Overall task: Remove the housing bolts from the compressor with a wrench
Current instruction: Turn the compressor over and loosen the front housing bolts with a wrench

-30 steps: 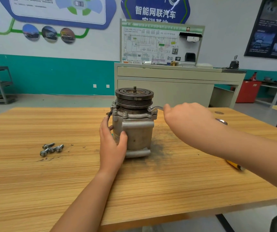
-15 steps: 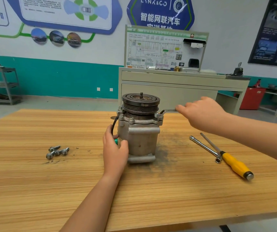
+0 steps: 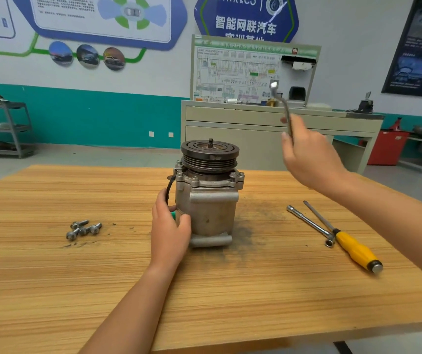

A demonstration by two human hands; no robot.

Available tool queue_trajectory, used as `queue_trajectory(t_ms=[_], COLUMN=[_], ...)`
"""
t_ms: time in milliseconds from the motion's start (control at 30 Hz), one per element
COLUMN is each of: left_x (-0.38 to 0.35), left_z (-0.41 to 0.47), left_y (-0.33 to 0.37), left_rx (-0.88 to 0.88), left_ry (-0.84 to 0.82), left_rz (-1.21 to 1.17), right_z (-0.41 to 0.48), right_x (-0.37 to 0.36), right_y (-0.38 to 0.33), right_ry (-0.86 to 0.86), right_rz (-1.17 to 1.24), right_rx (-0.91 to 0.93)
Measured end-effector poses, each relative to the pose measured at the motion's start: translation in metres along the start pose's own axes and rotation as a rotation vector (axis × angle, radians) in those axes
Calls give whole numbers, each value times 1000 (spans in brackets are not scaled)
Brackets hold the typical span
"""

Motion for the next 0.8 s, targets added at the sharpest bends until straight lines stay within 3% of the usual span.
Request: queue_trajectory(t_ms=[133,200,633,800], left_x=[0,0,0,0], left_z=[-1,-2,-3,-3], left_y=[2,2,3,4], left_rx=[-14,-14,-29,-23], left_ry=[5,0,-13,-12], left_rz=[17,21,31,-2], right_z=[-31,-42,-51,-41], right_x=[13,13,14,20], right_y=[-5,-11,-70,-75], right_ry=[-265,-347,-469,-457], right_rz=[-393,-452,-788,-954], right_rx=[49,49,160,330])
Point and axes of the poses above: each hand's wrist, its own z-axis towards the middle knuckle, its own x-axis out of the back of the hand, y = z × x, the point moved 2 cm from there along z, towards the middle knuckle, and after that the axes turned 15 degrees about -x, right-handed, at the moved point
